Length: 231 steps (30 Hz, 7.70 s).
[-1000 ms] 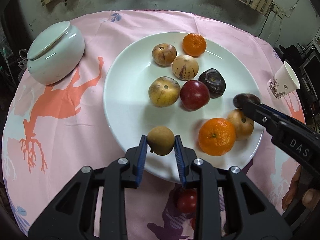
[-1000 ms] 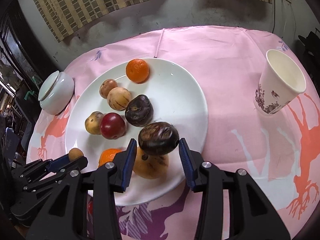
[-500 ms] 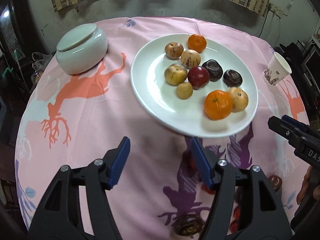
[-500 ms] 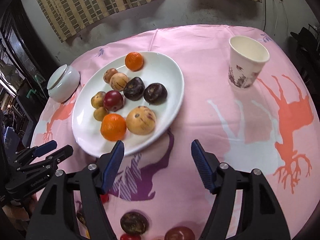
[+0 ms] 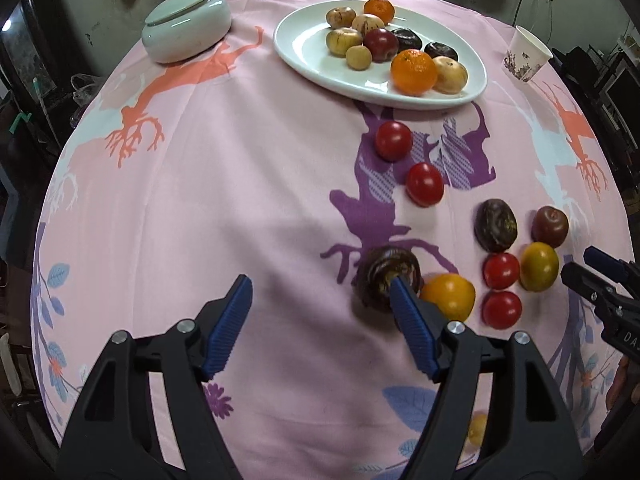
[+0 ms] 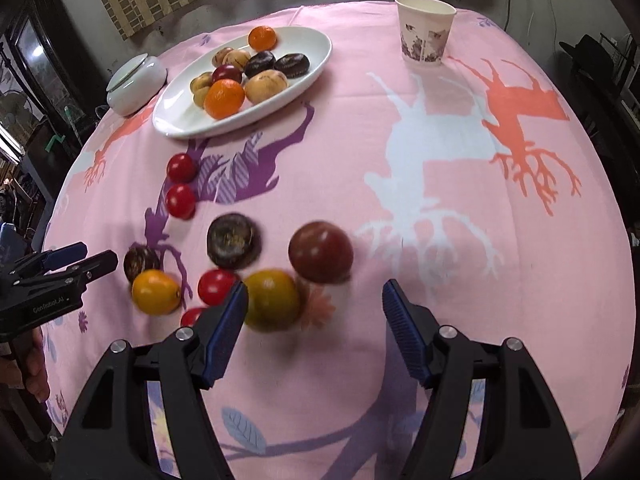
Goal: Organize fruits
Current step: 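Withdraw both open tools from the plate back to the fruit pile, then grasp the small yellow round fruit on the cloth with the right tool, then grasp a dark brown round fruit with the left tool while the right tool holds the yellow fruit, then lift both held fruits from the pile toward the white plate, then lower both fruits onto the white plate and open both tools, then withdraw both open tools from the plate back to the fruit pile, then grasp the orange tomato with the left tool while the right tool grasps the yellow-green tomato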
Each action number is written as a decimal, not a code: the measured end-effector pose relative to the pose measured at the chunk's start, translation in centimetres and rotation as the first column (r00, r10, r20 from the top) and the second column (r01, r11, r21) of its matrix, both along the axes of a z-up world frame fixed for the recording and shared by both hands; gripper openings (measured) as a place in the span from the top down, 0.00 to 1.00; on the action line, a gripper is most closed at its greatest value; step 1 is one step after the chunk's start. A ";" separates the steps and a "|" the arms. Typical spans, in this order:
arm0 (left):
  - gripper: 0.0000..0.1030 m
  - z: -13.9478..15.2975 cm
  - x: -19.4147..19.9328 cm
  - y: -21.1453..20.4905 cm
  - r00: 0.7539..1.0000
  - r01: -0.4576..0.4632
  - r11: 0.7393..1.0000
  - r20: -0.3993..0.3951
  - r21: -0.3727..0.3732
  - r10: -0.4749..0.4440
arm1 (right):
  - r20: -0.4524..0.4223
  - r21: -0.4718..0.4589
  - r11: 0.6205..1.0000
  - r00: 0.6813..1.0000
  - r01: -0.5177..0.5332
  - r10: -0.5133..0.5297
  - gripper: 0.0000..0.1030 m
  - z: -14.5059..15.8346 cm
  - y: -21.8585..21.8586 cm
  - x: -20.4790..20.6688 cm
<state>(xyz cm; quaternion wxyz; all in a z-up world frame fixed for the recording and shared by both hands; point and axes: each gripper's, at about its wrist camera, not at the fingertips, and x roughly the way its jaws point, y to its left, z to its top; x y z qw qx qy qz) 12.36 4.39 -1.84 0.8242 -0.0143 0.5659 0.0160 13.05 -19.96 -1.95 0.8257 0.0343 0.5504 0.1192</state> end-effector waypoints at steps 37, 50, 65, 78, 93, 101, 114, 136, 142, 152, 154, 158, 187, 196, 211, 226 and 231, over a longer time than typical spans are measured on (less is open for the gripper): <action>0.25 0.5 -3.7 -2.9 0.996 0.084 0.994 -0.022 -0.071 -0.086 | -0.084 0.017 0.946 0.943 -0.322 0.323 0.75 -1.6 6.0 -9.4; 0.47 -2.1 -1.3 -2.0 0.977 0.207 0.978 -0.049 -0.008 -0.207 | -0.088 0.057 0.969 0.966 -0.240 0.244 0.75 -1.1 2.6 -7.4; 0.47 -2.4 2.4 -2.9 0.963 0.269 0.963 -0.010 -0.010 -0.269 | -0.114 0.067 0.967 0.961 -0.245 0.251 0.75 -1.8 3.6 -6.4; 0.59 -2.2 2.9 -2.3 0.979 0.203 0.976 0.003 -0.074 -0.204 | -0.103 0.084 0.969 0.965 -0.233 0.241 0.75 -1.2 3.3 -5.9; 0.72 -0.8 1.9 -1.1 0.988 0.154 0.978 0.014 -0.141 -0.154 | -0.019 0.101 0.967 0.971 -0.235 0.238 0.75 1.7 4.0 -2.8; 0.43 0.8 1.7 -2.0 0.982 0.188 0.972 0.053 -0.139 -0.182 | -0.049 0.110 0.970 0.973 -0.217 0.224 0.75 0.9 3.5 -3.1; 0.58 -3.1 1.9 -4.3 0.978 0.193 0.969 -0.054 -0.157 -0.204 | -0.063 0.115 0.968 0.971 -0.223 0.232 0.75 0.5 3.7 -3.4; 0.59 6.0 8.9 -1.6 0.978 0.136 0.984 0.174 -0.112 -0.115 | 0.162 0.063 0.974 0.965 -0.217 0.205 0.74 6.0 5.1 7.1; 0.59 3.9 13.4 -0.9 0.985 0.087 0.992 0.155 -0.088 -0.073 | 0.191 0.067 0.978 0.965 -0.197 0.181 0.74 5.4 7.1 13.4; 0.45 0.8 16.7 -0.3 0.993 0.024 0.998 0.117 -0.054 -0.018 | 0.121 0.123 0.985 0.987 -0.120 0.105 0.74 1.4 9.5 20.1; 0.28 1.1 16.3 -0.1 0.990 -0.003 1.000 0.144 -0.027 0.007 | 0.104 0.129 0.987 0.991 -0.100 0.087 0.73 1.1 9.4 20.4; 0.26 1.4 15.7 0.0 0.991 -0.001 1.000 0.134 -0.018 0.003 | 0.099 0.126 0.988 0.992 -0.087 0.075 0.72 0.9 8.8 19.7; 0.18 -0.6 -3.8 -6.1 0.974 0.224 0.973 -0.007 -0.049 -0.224 | -0.080 0.141 0.981 0.989 0.133 -0.123 0.32 0.1 -1.7 -2.2; 0.37 -2.2 -3.1 -7.2 0.962 0.260 0.963 -0.061 -0.070 -0.265 | -0.021 0.050 0.998 0.999 0.048 -0.047 0.32 0.6 -0.6 -3.6; 0.61 -3.0 -2.6 -5.1 0.972 0.208 0.962 -0.072 -0.178 -0.224 | -0.041 0.022 1.000 0.999 0.004 -0.003 0.37 -1.5 1.9 -1.7; 0.54 -3.0 -2.1 -6.1 0.971 0.214 0.964 -0.076 -0.158 -0.228 | -0.087 0.047 0.999 0.996 -0.011 0.015 0.61 -3.2 3.0 0.4; 0.59 -3.0 -1.8 -5.7 0.973 0.199 0.964 -0.085 -0.176 -0.217 | -0.127 0.094 0.996 0.992 0.010 0.002 0.61 -2.9 1.6 -0.1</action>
